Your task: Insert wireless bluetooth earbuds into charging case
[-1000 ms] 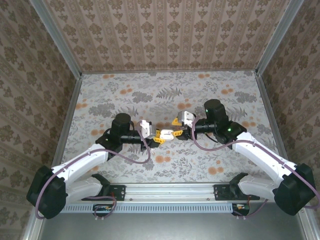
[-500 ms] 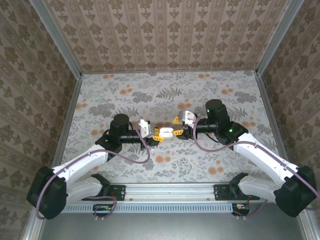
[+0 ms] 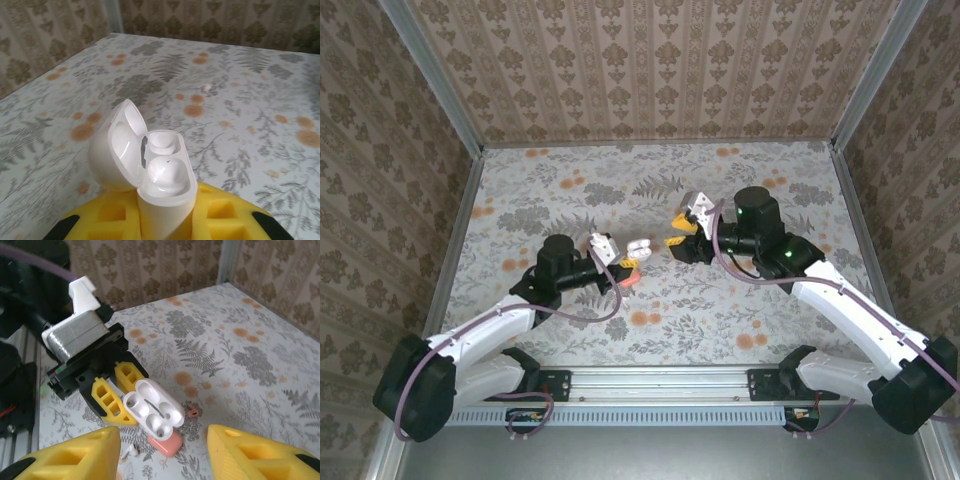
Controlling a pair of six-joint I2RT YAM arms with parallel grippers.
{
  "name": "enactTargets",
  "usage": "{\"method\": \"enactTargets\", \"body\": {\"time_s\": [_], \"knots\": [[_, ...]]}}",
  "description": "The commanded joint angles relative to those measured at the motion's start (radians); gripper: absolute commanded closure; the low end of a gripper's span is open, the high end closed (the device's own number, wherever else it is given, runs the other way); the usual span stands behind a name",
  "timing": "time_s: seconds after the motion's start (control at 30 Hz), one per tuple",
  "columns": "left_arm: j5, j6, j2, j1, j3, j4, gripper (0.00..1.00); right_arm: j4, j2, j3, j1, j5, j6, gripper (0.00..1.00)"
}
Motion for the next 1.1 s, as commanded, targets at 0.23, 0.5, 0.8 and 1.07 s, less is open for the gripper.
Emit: {"method": "enactTargets", "body": {"time_s": [0.23,0.5,0.8,1.07], "knots": [[-0.248,-0.212,-0.026,0.082,-0.037,0.017,0.83,-0.368,0.159,0.184,0.18,0.343,0.451,0.47],[-0.277,-0.383,-0.056,0.259,-0.1,0.016,0.83,-0.502,0.365,0.274,0.277,0.395,0.674,0.45],[-0.335,-0.44,-0.095,0.33,-0.111,-0.059,0.83,-0.533,0.608,0.366,0.32,0.408,0.836,0.44],[-0.345,-0.44,-0.125,0.363,-0.127,-0.077,0.84,-0.507,0.771,0.441,0.319,0.375,0.872,0.48]]}}
